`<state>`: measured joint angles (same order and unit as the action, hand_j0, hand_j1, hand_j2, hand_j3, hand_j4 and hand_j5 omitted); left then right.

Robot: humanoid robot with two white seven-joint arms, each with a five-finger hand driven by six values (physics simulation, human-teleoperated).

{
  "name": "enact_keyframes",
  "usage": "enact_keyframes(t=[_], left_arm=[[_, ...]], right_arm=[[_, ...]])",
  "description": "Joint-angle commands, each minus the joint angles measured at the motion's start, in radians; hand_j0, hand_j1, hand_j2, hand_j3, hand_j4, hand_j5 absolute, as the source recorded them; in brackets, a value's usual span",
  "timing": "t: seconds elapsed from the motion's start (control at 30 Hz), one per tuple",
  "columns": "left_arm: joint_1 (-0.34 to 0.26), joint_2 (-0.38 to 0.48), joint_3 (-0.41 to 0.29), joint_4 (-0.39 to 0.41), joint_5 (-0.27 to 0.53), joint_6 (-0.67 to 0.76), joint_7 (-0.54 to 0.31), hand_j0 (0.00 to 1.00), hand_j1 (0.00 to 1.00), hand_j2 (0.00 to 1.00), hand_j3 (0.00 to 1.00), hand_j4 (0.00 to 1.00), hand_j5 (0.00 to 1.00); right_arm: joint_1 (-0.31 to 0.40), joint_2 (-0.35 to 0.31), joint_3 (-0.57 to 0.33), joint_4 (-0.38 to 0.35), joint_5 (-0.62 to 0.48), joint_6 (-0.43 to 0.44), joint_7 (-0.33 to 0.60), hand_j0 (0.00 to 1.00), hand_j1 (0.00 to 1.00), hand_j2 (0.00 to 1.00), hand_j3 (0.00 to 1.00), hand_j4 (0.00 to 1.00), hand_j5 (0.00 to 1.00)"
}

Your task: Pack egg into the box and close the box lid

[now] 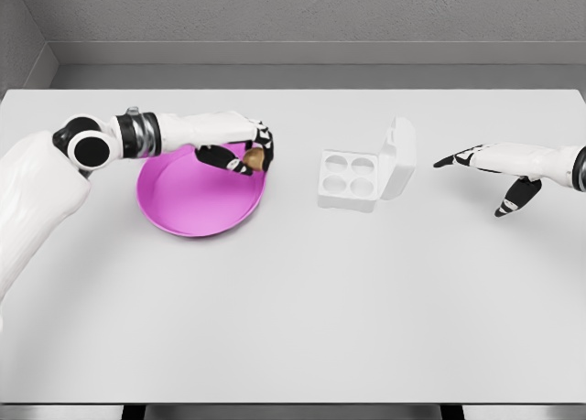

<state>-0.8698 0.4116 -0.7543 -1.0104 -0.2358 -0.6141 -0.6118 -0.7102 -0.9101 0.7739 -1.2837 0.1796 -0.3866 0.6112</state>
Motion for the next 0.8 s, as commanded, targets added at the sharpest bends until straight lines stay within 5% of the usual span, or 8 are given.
enact_keyframes(t=[0.0,0.33,0.77], left_arm=[[0.0,0.001,0.001,-0.01,0.013,0.003,0.001,0.36,0.36,0.36,0.36,0.36,0.36],[-0.029,-0.008,-0.008,-0.01,0.05,0.003,0.001,0.36,0.36,0.36,0.36,0.36,0.36],[-0.043,-0.122,-0.051,-0.005,0.05,0.003,0.001,0.35,0.35,0.35,0.35,0.35,0.35]], right_arm=[[0.0,-0.001,-0.001,0.0,-0.003,0.002,0.0,1.0,1.0,1.0,1.0,1.0,1.0],[-0.003,-0.003,-0.001,0.0,-0.005,0.002,0.0,1.0,1.0,1.0,1.0,1.0,1.0],[-0.003,-0.003,-0.001,0.0,-0.005,0.002,0.0,1.0,1.0,1.0,1.0,1.0,1.0]])
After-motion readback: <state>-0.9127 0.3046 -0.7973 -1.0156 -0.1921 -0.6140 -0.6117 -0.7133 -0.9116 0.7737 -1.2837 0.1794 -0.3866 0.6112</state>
